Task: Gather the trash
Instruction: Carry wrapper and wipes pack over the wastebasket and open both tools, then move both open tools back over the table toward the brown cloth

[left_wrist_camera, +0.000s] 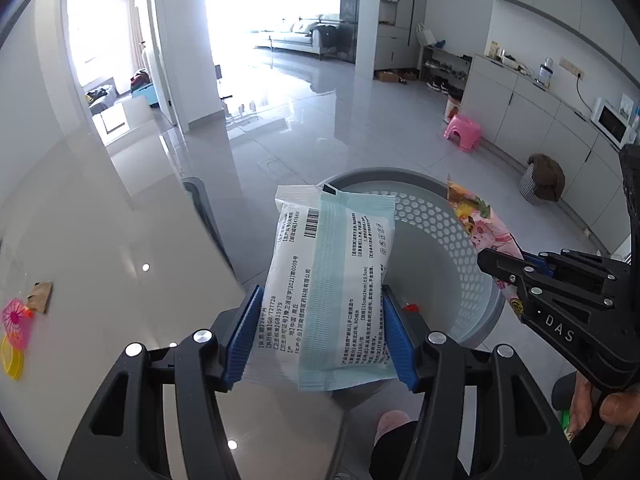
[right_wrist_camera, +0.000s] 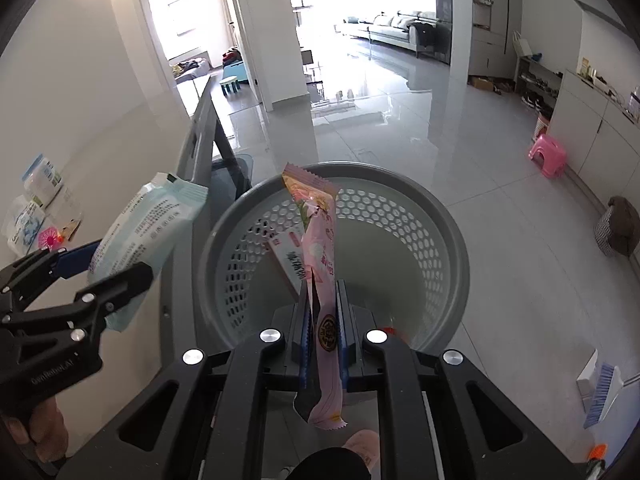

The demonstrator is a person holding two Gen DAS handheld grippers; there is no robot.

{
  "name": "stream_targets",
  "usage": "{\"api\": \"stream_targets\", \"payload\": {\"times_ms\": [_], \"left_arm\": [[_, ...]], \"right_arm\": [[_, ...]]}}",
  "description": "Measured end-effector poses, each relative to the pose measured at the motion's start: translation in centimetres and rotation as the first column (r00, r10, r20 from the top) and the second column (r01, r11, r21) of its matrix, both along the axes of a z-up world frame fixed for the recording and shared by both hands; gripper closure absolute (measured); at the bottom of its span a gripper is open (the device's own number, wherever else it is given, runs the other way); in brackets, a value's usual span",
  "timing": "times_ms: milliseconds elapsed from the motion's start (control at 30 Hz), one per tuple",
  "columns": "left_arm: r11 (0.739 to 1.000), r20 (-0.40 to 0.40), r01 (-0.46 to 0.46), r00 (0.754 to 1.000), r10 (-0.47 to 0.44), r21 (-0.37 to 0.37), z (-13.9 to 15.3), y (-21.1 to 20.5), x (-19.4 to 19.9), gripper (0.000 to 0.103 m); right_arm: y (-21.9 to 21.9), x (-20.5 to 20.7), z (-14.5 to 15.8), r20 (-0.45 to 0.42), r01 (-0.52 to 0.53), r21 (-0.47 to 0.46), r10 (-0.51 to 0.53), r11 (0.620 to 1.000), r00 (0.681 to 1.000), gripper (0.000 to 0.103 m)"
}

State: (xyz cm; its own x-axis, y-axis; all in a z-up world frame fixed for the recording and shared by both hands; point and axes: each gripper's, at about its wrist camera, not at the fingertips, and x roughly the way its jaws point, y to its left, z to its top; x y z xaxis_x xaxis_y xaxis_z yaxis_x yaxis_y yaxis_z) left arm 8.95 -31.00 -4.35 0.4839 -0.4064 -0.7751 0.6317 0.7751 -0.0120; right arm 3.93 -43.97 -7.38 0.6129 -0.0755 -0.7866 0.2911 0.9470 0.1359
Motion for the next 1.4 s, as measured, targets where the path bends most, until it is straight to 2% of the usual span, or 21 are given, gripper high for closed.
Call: {"api": "stream_targets", "payload": {"times_ms": [133, 267, 500, 533, 567, 633, 667, 1000, 1167, 1400], "left_arm": [[0.999, -0.037, 0.015, 0.999, -0.014, 0.03, -1.7, -2.3, 0.9, 0.046], [0.999, -0.067, 0.019, 0.998, -0.016, 0.035, -2.9, -3.2, 2.0, 0.046], [0.998, -0.082, 0.023, 0.996, -0.018, 0.058, -3.7, -4.3, 2.9, 0.045], [0.998, -0.079, 0.019, 0.997, -0.015, 0.057, -3.7, -4.3, 3.0, 0.044], [0.999, -0.076, 0.015, 0.997, -0.011, 0.05, -3.5, -4.3, 3.0, 0.043], [0.999, -0.079, 0.004, 0.997, -0.001, 0.038, -3.4, -4.1, 2.8, 0.031], [1.0, -0.079, -0.004, 0.997, 0.006, 0.03, -3.3, -4.0, 2.9, 0.027], [0.999, -0.091, -0.02, 0.996, 0.022, 0.027, -3.0, -3.5, 2.7, 0.027], [0.999, -0.077, -0.022, 0.997, 0.024, 0.025, -2.5, -2.7, 2.0, 0.027], [0.999, -0.044, -0.033, 0.998, 0.033, 0.007, -1.1, -1.0, 0.8, 0.027]], "right_arm": [[-1.7, 0.7, -2.1, -0.039, 0.01, 0.052, -0.008, 0.999, 0.999, 0.092], [-2.3, 1.4, -3.5, -0.079, 0.005, 0.041, -0.002, 0.999, 0.997, 0.091], [-2.5, 2.8, -4.8, -0.096, -0.014, 0.053, 0.019, 0.998, 0.995, 0.089], [-2.5, 2.9, -4.7, -0.091, -0.014, 0.047, 0.018, 0.999, 0.996, 0.081], [-2.7, 2.8, -4.7, -0.086, -0.011, 0.042, 0.015, 0.999, 0.996, 0.064], [-2.9, 2.5, -4.3, -0.05, -0.004, 0.036, 0.006, 0.999, 0.999, 0.039], [-3.0, 2.1, -4.0, -0.03, 0.002, 0.028, -0.002, 1.0, 1.0, 0.038], [-3.4, 0.6, -3.8, -0.025, 0.035, 0.034, -0.034, 0.999, 0.999, 0.038], [-2.7, -0.4, -3.8, -0.019, 0.032, 0.043, -0.031, 0.999, 0.999, 0.038], [-1.3, -1.7, -2.3, 0.015, 0.02, 0.035, -0.021, 0.999, 1.0, 0.038]]}}
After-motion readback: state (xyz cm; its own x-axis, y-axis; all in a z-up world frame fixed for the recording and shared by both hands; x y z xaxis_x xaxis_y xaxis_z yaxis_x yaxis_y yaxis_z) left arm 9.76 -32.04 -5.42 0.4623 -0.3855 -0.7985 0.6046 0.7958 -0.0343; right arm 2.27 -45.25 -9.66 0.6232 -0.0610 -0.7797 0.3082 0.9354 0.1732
